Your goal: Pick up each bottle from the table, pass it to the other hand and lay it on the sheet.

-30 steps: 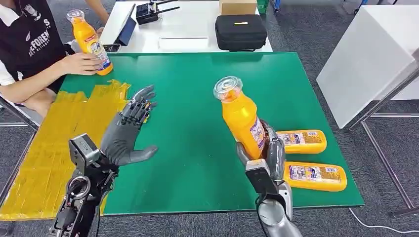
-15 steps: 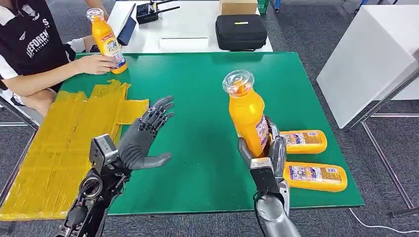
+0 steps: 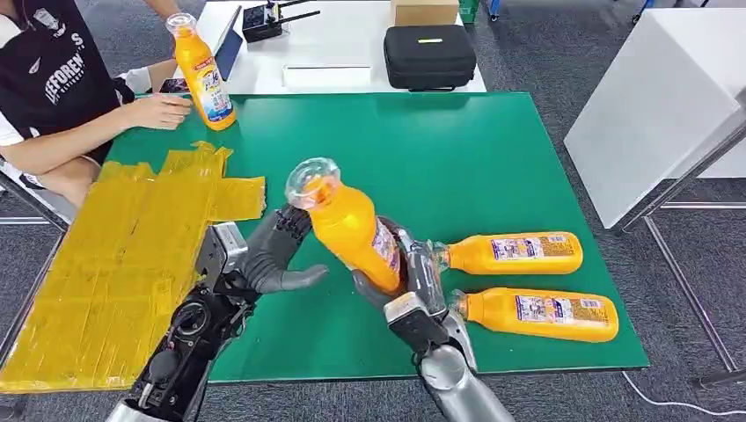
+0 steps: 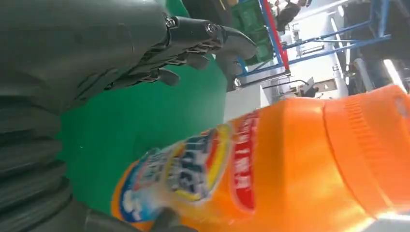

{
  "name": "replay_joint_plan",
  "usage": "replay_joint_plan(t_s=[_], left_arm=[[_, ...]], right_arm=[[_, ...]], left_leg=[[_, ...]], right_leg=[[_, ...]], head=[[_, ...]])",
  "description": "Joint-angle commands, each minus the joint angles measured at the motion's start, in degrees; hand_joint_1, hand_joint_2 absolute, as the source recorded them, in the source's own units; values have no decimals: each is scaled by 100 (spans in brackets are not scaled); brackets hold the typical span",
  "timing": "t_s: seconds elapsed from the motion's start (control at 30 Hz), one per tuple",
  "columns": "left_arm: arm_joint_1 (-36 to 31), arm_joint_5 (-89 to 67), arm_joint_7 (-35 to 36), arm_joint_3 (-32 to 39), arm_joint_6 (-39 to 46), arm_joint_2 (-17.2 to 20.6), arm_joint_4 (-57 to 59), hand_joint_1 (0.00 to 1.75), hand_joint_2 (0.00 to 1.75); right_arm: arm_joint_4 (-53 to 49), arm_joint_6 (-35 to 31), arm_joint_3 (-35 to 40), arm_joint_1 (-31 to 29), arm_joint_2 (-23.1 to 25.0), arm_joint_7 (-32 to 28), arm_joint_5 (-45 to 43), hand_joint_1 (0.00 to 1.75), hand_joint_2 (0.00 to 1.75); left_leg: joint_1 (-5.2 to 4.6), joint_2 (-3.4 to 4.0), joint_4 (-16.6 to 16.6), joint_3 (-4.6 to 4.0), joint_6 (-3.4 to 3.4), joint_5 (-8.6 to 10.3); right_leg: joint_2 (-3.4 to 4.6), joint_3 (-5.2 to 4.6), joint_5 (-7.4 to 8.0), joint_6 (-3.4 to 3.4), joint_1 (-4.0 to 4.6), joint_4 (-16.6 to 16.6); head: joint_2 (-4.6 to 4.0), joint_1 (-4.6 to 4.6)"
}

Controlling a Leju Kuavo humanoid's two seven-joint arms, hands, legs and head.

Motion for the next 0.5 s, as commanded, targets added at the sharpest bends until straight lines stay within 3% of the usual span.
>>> replay_joint_plan(t_s=[0.03,0.5], left_arm=[[-246,50,23,-122,-1,-2,543,0,175],[-432,197,105,-71,7,-170,769,0,175]], right_arm=[[528,93,289,-291,-44,-46,7,175,175],[1139,517,938,-617,172,97,384,175,175]], left_leg=[[0,-1,-1,32,-9,-12],[1,1,3,44,-14,-20]], right_leg=[[-11,33,-11,-7,3,-1],[-14,43,-18,-10,6,3]], head=[[0,2],[0,2]])
